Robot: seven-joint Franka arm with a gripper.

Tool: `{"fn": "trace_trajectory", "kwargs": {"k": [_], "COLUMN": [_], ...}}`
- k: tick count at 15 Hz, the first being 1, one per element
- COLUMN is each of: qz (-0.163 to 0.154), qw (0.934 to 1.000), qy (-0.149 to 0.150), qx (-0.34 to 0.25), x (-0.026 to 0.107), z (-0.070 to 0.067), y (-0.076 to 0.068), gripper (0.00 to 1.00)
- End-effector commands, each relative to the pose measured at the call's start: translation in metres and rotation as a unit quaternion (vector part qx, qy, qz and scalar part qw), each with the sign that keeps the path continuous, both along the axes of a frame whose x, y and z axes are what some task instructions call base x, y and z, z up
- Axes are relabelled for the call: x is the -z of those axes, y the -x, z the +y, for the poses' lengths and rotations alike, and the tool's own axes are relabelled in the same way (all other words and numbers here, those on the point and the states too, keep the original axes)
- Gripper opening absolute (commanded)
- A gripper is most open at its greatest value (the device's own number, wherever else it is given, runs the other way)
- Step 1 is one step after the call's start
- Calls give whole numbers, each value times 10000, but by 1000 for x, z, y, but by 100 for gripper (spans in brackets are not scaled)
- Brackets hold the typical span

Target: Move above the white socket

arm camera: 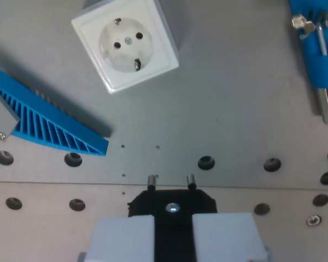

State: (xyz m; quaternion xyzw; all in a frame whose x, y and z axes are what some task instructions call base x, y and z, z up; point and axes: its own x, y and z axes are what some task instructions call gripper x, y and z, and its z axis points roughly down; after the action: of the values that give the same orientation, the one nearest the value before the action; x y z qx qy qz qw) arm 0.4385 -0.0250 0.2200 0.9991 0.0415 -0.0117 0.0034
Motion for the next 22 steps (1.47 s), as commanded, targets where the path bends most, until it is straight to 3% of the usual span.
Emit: {"fn": "trace_trajectory", "kwargs": {"k": [1,14,22], "qz": [-242,-107,-45], "qw": [9967,9887,9855], "qy": [-134,-188,-185], "qx": [-770,-1483,-1686], "x": [12,64,88], "z": [3,20,26], "y": [-3,-23,-33], "gripper": [0,0,0]}}
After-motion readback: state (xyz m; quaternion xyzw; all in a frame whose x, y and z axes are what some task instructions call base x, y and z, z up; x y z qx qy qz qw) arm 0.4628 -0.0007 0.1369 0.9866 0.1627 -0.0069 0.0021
